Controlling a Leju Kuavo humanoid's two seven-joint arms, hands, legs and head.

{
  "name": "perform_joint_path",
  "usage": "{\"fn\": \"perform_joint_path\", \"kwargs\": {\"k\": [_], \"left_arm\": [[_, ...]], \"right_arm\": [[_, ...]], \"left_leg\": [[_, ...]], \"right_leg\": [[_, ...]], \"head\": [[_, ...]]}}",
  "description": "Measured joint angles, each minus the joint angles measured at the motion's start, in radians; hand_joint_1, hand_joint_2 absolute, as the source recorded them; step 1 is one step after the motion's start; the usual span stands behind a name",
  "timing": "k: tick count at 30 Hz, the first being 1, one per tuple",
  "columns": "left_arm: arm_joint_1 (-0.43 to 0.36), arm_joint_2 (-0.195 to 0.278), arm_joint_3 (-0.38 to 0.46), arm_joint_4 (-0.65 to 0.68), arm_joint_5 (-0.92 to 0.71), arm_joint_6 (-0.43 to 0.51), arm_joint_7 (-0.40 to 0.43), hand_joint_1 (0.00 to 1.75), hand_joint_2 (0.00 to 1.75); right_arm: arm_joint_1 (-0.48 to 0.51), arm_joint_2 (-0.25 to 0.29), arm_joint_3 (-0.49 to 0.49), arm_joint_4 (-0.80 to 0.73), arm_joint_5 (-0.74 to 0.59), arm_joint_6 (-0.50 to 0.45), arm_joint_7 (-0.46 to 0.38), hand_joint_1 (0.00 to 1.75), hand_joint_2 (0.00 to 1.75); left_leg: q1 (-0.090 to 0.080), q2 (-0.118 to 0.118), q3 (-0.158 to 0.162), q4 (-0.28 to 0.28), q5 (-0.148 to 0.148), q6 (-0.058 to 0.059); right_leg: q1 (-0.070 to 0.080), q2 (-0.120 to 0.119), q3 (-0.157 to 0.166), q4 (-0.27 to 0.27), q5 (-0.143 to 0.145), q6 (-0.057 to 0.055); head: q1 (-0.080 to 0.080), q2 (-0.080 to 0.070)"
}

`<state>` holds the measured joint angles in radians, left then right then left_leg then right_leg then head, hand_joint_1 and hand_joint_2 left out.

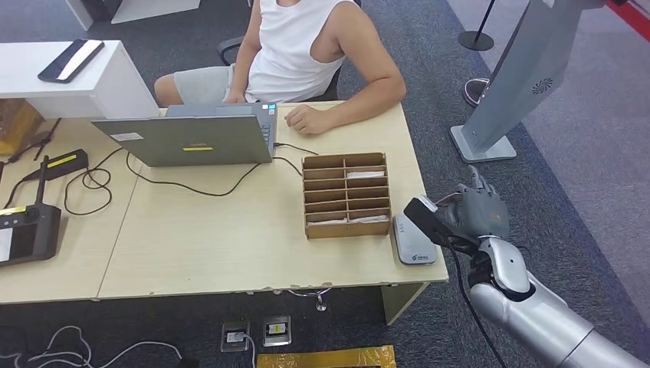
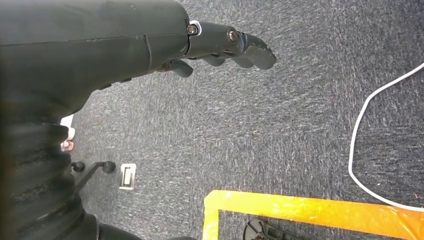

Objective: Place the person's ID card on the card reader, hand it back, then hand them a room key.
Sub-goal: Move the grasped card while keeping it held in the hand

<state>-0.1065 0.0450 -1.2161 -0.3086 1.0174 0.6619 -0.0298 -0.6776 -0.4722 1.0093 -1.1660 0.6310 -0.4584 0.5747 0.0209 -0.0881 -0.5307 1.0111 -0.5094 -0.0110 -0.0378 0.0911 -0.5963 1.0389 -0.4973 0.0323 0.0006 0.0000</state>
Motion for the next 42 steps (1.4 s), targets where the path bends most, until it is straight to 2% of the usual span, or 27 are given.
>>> {"fn": "perform_joint_path", "kwargs": {"k": [14,19,31,42], "left_arm": [[0.0,-0.001,0.0,0.0,0.0,0.0,-0.011,0.0,1.75],[-0.001,-0.001,0.0,0.0,0.0,-0.001,-0.011,0.0,1.75],[-0.001,-0.005,0.0,0.0,0.0,-0.003,-0.021,0.0,1.75],[-0.002,-0.005,0.0,0.0,0.0,-0.006,-0.021,0.0,1.75]], "right_arm": [[0.068,-0.016,-0.054,0.005,0.017,0.021,-0.006,1.75,1.75],[0.078,-0.011,-0.063,0.011,0.03,0.058,-0.032,1.75,1.75],[0.084,0.056,-0.054,0.083,0.03,0.082,-0.111,1.75,1.75],[0.072,0.107,-0.039,0.134,0.037,0.063,-0.142,1.75,1.75]], "left_leg": [[0.0,0.0,0.0,0.0,0.0,0.0],[0.0,0.0,0.0,0.0,0.0,0.0],[0.0,0.0,0.0,0.0,0.0,0.0],[0.0,0.0,0.0,0.0,0.0,0.0]], "right_leg": [[0.0,0.001,0.0,0.0,0.0,0.0],[0.0,0.001,0.0,0.0,0.0,0.0],[0.0,0.001,0.0,0.0,0.0,0.0],[0.0,0.001,0.0,0.0,0.0,0.0]], "head": [[0.0,0.0],[0.0,0.0],[0.0,0.0],[0.0,0.0]]}}
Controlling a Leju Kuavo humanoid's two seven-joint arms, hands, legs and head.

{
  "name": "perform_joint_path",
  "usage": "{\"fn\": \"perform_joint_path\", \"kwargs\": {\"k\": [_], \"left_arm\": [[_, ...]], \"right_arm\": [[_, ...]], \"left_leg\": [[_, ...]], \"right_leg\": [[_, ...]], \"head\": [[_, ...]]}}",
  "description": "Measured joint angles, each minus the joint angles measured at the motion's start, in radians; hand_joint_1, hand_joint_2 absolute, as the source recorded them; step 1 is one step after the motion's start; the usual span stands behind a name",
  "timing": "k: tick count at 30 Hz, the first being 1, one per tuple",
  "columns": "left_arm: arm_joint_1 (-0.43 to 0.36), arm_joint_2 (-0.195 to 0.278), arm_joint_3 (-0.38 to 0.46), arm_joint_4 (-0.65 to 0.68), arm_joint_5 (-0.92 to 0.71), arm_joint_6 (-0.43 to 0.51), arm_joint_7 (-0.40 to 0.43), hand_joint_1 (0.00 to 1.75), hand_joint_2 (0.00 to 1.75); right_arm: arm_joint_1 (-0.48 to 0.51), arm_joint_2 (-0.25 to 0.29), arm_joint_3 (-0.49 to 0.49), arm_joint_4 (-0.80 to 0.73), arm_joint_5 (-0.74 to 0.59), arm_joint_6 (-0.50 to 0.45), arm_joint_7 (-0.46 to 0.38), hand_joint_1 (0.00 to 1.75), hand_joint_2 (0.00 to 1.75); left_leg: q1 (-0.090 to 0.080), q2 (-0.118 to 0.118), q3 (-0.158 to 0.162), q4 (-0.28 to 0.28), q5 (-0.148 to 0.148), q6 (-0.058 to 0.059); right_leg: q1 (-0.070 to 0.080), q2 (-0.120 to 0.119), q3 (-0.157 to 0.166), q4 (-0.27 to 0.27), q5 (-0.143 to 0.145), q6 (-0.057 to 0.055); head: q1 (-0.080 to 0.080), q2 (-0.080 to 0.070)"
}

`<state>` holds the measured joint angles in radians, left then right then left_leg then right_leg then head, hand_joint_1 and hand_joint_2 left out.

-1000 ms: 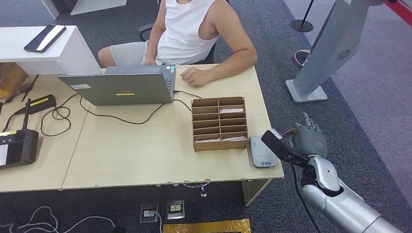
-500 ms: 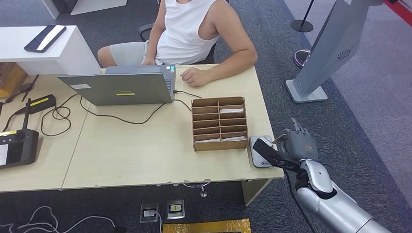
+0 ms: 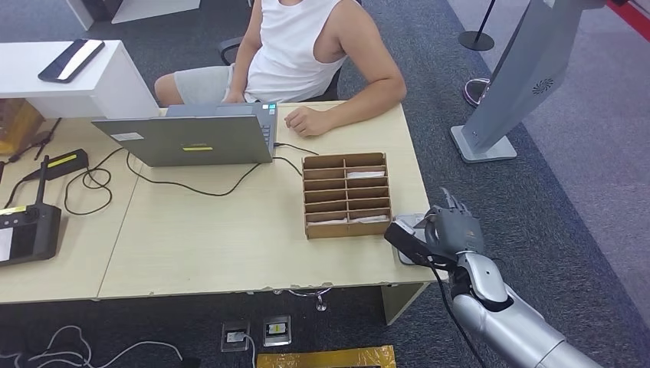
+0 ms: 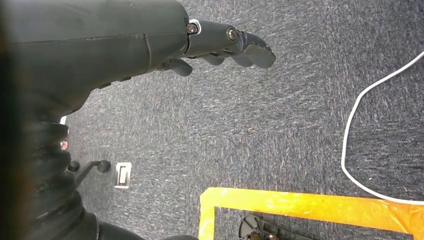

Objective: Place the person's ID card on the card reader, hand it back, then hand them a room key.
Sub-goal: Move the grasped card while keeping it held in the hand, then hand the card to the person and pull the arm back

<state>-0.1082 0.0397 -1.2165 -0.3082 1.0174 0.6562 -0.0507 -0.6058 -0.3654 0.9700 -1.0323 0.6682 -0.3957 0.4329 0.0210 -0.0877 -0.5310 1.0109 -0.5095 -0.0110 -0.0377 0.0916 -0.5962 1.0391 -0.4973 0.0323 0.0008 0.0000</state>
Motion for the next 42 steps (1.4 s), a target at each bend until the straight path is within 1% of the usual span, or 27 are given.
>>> {"fn": "perform_joint_path", "kwargs": {"k": [10,23,42], "left_arm": [[0.0,0.0,0.0,0.0,0.0,0.0,0.0,0.0,1.75],[0.0,0.0,0.0,0.0,0.0,0.001,0.0,0.0,1.75],[0.0,0.0,-0.021,0.0,0.0,0.001,0.0,0.0,1.75]], "right_arm": [[-0.008,0.037,0.01,0.017,0.017,-0.006,-0.028,1.75,1.75],[-0.013,0.071,0.028,0.087,-0.036,0.053,-0.058,1.75,1.75],[0.006,0.073,0.029,0.135,-0.084,0.018,-0.046,1.75,1.75]], "left_leg": [[0.0,0.0,0.0,0.0,0.0,0.0],[0.0,0.0,0.001,0.0,0.0,0.0],[0.0,0.004,0.007,0.0,-0.001,0.0]], "right_leg": [[0.0,0.0,0.0,0.0,0.0,0.0],[0.0,0.0,0.0,0.0,0.0,0.0],[0.0,0.003,0.004,0.0,0.0,0.0]], "head": [[0.0,0.0],[0.0,0.0],[0.0,0.0]]}}
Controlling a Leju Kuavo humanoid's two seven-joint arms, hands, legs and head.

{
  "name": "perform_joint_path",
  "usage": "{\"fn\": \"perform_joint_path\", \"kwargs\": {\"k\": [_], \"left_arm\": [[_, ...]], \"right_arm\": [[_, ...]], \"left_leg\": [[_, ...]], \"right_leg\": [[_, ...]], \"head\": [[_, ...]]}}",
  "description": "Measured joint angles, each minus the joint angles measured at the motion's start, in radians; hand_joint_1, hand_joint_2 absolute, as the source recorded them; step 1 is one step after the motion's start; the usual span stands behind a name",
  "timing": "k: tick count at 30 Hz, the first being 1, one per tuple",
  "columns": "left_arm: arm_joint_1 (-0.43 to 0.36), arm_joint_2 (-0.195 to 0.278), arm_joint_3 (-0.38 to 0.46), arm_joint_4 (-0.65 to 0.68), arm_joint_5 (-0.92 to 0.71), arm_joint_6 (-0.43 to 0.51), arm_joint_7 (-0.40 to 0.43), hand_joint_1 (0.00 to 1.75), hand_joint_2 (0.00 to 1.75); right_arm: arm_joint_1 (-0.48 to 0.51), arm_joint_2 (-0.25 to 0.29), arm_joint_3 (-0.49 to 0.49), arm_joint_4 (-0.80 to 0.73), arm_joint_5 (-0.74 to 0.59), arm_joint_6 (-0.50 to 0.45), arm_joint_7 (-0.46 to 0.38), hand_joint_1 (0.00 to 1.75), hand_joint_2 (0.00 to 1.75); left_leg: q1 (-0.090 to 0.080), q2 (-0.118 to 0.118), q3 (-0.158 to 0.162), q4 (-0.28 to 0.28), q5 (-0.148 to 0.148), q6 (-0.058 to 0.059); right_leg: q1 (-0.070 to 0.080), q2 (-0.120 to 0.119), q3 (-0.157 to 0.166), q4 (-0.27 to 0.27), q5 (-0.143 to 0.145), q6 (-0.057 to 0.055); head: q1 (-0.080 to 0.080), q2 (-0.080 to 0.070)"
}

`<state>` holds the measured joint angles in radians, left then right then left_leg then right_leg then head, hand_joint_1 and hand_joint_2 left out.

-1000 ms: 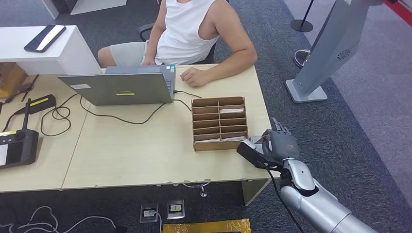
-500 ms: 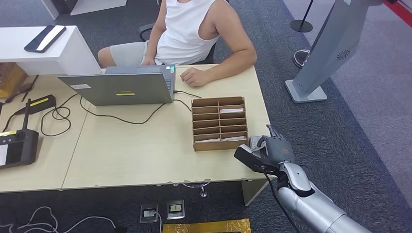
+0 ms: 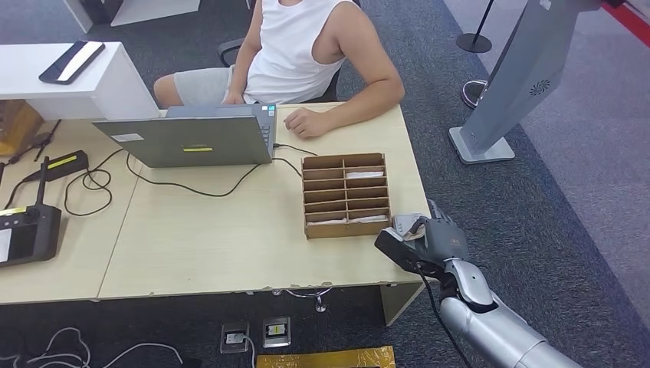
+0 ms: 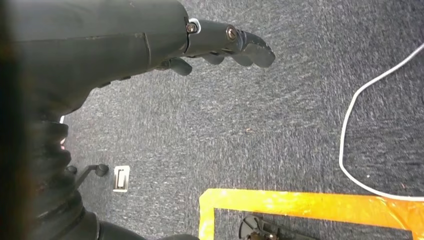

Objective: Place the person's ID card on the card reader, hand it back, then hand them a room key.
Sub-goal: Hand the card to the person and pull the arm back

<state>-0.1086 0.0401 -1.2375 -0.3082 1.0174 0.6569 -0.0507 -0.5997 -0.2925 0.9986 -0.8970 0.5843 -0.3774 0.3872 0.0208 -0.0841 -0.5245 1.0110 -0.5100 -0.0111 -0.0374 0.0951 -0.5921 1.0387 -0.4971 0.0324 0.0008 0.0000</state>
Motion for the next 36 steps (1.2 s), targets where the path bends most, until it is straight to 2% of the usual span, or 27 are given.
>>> {"fn": "perform_joint_path", "kwargs": {"k": [10,15,25,36], "left_arm": [[0.0,0.0,-0.003,0.0,0.0,0.0,0.0,0.0,1.75],[0.0,0.0,-0.003,0.0,0.0,0.004,0.0,0.0,1.75],[-0.001,0.0,-0.015,0.0,0.0,0.004,0.002,0.0,1.75],[-0.011,0.0,-0.029,0.0,0.0,0.003,0.007,0.0,1.75]], "right_arm": [[-0.011,-0.006,-0.006,0.002,0.009,-0.039,-0.006,1.75,1.75],[-0.064,-0.033,-0.025,-0.033,0.069,-0.042,0.038,1.75,1.75],[-0.225,-0.086,-0.056,-0.199,0.156,0.038,0.122,1.75,1.75],[-0.378,-0.082,-0.032,-0.311,0.208,0.139,0.147,1.75,1.75]], "left_leg": [[0.0,0.0,0.0,0.0,0.0,0.0],[0.0,0.0,-0.001,0.0,0.0,0.0],[0.0,0.002,-0.002,0.0,0.0,0.0],[0.0,0.001,-0.002,0.0,0.0,0.0]], "right_leg": [[0.0,0.0,0.001,0.0,0.001,0.0],[0.0,0.001,0.0,0.0,0.002,0.0],[0.0,0.003,-0.002,0.0,0.002,0.0],[0.0,0.002,-0.002,0.0,0.002,0.0]], "head": [[0.0,0.0],[0.0,0.0],[0.0,0.0],[0.0,0.0]]}}
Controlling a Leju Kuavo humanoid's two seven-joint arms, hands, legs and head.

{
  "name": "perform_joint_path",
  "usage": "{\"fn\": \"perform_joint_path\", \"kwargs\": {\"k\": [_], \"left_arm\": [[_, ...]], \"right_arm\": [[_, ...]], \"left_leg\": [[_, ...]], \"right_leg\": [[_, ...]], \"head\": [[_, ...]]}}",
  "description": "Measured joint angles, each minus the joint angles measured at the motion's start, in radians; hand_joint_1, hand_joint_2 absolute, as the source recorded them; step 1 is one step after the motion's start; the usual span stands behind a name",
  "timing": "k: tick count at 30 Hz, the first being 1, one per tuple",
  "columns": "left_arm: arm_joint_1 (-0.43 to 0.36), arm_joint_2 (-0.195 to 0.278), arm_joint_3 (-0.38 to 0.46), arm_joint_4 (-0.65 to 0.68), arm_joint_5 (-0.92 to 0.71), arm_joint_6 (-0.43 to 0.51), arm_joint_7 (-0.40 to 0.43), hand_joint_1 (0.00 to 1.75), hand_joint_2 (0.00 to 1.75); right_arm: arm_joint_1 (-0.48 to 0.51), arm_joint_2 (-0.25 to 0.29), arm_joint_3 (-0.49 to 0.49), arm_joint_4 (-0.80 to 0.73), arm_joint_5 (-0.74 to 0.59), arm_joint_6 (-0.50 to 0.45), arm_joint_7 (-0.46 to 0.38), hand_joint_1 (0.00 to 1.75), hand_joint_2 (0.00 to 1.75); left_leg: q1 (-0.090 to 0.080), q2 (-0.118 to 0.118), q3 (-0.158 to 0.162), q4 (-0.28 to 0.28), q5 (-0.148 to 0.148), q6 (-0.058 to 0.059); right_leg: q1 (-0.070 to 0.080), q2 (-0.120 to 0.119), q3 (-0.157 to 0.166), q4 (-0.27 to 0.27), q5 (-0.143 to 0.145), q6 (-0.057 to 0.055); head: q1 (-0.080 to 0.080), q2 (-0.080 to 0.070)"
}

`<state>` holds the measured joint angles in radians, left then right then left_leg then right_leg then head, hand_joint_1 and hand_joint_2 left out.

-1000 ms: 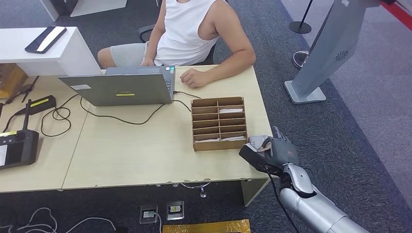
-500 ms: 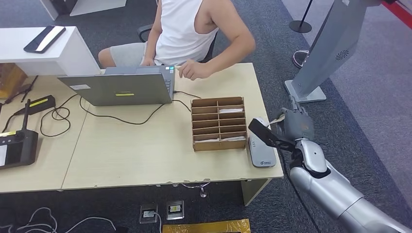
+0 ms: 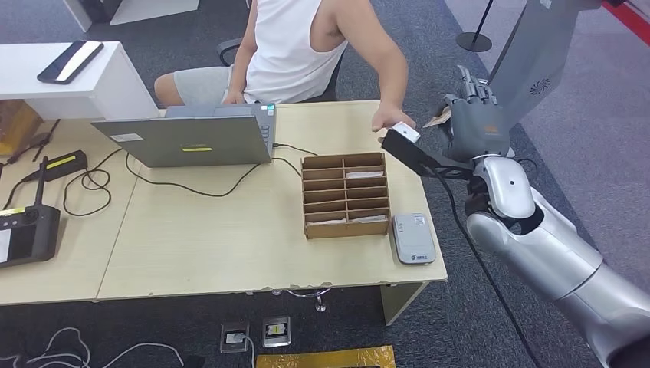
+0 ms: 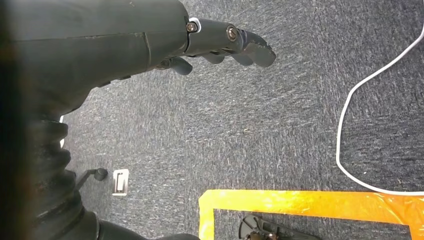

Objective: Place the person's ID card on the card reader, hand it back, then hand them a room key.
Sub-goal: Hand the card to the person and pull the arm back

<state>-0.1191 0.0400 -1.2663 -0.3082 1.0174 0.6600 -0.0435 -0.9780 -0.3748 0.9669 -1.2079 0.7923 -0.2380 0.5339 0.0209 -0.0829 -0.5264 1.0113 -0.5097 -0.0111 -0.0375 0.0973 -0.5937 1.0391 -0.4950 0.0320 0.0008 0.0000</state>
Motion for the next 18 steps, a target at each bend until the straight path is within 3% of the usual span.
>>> {"fn": "perform_joint_path", "kwargs": {"k": [7,16,17,18], "left_arm": [[-0.004,0.0,-0.005,0.0,0.0,-0.001,0.005,0.0,1.75],[-0.012,0.0,-0.021,0.0,0.0,-0.006,0.012,0.0,1.75],[-0.014,0.0,-0.023,0.0,0.0,-0.007,0.015,0.0,1.75],[-0.015,0.0,-0.024,0.0,0.0,-0.008,0.017,0.0,1.75]], "right_arm": [[-0.035,0.014,0.02,-0.015,0.019,0.038,0.001,1.75,1.75],[-0.101,0.109,0.082,0.071,0.038,0.074,0.012,1.75,1.75],[-0.104,0.119,0.089,0.088,0.038,0.076,0.012,1.68,1.75],[-0.105,0.127,0.096,0.104,0.037,0.077,0.012,1.37,1.75]], "left_leg": [[0.0,0.0,-0.001,0.0,0.0,0.0],[0.001,0.0,-0.001,0.0,0.0,0.0],[0.001,-0.001,-0.001,0.0,0.0,0.0],[0.001,-0.001,-0.001,0.0,0.0,0.0]], "right_leg": [[0.0,0.0,0.0,0.0,0.0,0.0],[0.001,0.0,0.0,0.0,0.0,0.0],[0.001,-0.001,0.0,0.0,0.0,0.0],[0.001,-0.001,0.0,0.0,0.0,0.0]], "head": [[0.0,0.0],[0.0,0.0],[0.0,0.0],[0.0,0.0]]}}
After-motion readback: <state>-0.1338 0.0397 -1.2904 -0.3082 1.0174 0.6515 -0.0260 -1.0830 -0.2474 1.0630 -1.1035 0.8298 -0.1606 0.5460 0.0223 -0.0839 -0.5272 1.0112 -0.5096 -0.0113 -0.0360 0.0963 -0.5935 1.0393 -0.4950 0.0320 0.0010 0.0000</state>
